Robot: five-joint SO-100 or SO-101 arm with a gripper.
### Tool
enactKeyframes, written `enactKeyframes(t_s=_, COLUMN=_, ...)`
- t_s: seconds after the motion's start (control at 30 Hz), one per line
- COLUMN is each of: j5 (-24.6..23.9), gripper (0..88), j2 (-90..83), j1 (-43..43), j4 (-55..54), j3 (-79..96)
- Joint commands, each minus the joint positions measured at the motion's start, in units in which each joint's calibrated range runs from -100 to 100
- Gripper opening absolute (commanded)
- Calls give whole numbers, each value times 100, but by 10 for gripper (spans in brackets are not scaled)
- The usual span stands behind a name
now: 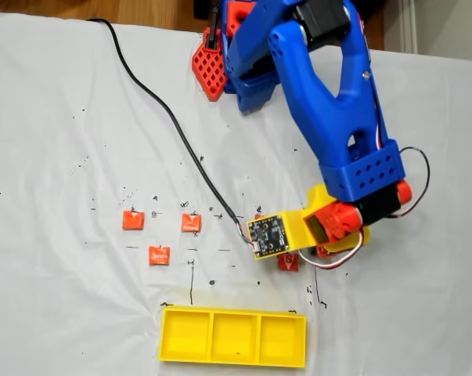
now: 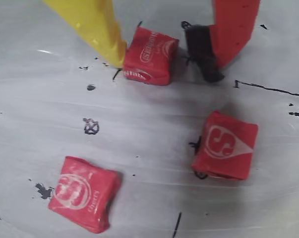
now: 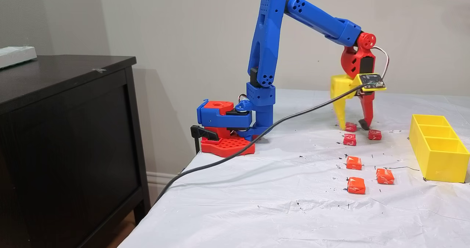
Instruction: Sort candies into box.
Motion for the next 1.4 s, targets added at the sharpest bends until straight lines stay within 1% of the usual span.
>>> enactKeyframes(t_s=0.0, j5=20, gripper=6, j2=-286, j1=-110, j4=50, j3=-63)
enactKeyframes(t_s=0.13, j5=59, gripper=2, j2=-888, j1=35, j4=623, j3=-382)
enactKeyframes(t_s=0.3, j5=298, gripper=2, j2=-2135, j1=306, j4=738, j3=-373)
enactKeyframes(t_s=0.47, j5=430, gripper=2, j2=-2856, j1=650, j4=296, j3=-464)
enactKeyframes(t_s=0.6, j5=493, gripper=2, j2=-3068, j1=1004, j4=-482, j3=-555)
enactKeyframes(t_s=0.73, j5=532, gripper=1, j2=-2814, j1=1257, j4=-1153, j3=-773)
enactKeyframes(t_s=0.8, j5=571, gripper=1, j2=-2551, j1=1339, j4=-1284, j3=-910)
enactKeyframes(t_s=0.97, j5=620, gripper=1, j2=-1414, j1=1556, j4=-1170, j3=-1947)
enactKeyframes(t_s=1.13, j5=640, gripper=1, j2=-982, j1=1656, j4=-1325, j3=-2248)
enactKeyframes(t_s=1.37, j5=698, gripper=1, j2=-532, j1=1656, j4=-736, j3=-2685)
